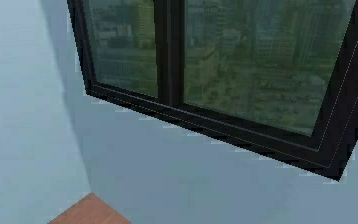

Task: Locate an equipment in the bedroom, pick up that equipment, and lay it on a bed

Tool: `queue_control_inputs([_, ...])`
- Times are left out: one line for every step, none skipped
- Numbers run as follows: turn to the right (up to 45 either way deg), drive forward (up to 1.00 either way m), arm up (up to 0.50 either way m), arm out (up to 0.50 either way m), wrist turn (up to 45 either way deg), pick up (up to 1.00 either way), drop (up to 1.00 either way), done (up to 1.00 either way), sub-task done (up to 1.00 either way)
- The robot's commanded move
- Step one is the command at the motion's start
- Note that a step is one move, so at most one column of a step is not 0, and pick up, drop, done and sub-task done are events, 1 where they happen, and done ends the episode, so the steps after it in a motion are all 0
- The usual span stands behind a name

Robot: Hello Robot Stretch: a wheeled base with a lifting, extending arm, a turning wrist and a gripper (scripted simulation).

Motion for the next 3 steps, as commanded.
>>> queue_control_inputs([0.0, 0.00, 0.50, 0.00, 0.0, 0.00, 0.00, 0.00, 0.00])
queue_control_inputs([0.0, 0.00, 0.50, 0.00, 0.0, 0.00, 0.00, 0.00, 0.00])
queue_control_inputs([0.0, 0.00, 0.00, 0.00, -45.0, 0.00, 0.00, 0.00, 0.00])
